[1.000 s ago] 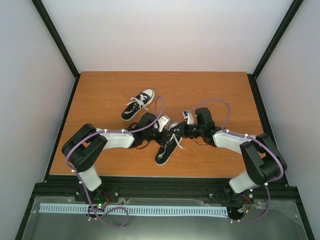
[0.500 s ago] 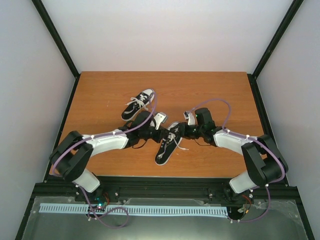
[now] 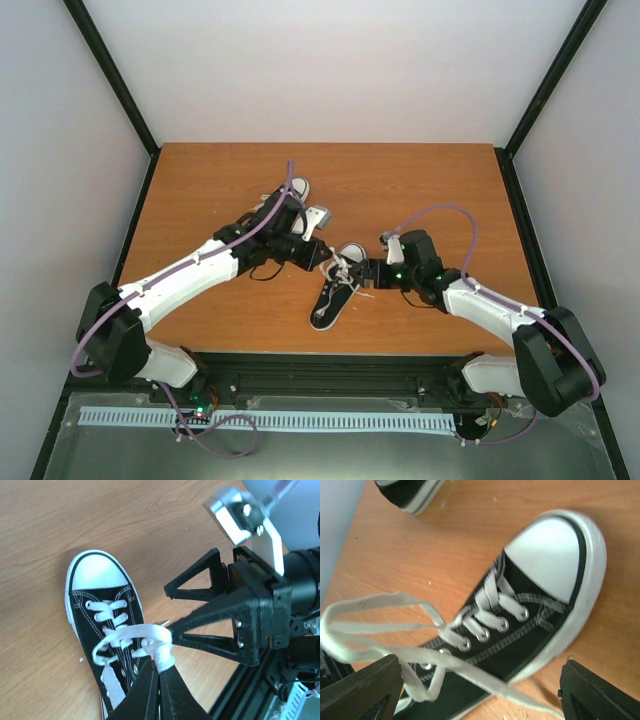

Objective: Tie the shoes
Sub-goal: Cross the shoelace with the shoelace.

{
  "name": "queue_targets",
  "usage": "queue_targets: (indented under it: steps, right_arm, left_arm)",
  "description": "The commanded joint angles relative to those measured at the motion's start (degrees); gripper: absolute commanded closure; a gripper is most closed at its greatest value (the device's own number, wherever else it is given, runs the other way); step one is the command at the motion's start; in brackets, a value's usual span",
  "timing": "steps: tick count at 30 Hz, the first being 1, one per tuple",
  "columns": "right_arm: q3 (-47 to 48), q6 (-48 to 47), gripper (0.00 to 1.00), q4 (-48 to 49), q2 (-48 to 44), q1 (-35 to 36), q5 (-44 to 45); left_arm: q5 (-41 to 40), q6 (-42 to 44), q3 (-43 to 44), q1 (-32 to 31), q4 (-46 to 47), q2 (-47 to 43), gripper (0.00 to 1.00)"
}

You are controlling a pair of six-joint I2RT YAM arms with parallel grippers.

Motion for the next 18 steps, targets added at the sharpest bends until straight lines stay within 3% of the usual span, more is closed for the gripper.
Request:
queue_targets:
  steps: [1,10,18]
  right_arm:
    - [-3.8,-2.2,0.19,-0.2,-1.4,2.9,5.2]
    - [-0.6,-6.8,0.42,0.6,4.9,10.7,12.2]
    - [3.3,-10.7,0.45,-2.0,10.2,12.0,16.1]
  left_arm:
    - [3.2,-2.3,4.4,2.4,-10.1,0.1,0.99]
    - [5.7,-1.3,6.3,5.9,-11.6,0.0,0.99]
    - [5.4,-0.2,5.9,7.2,-12.5,-0.1,0.99]
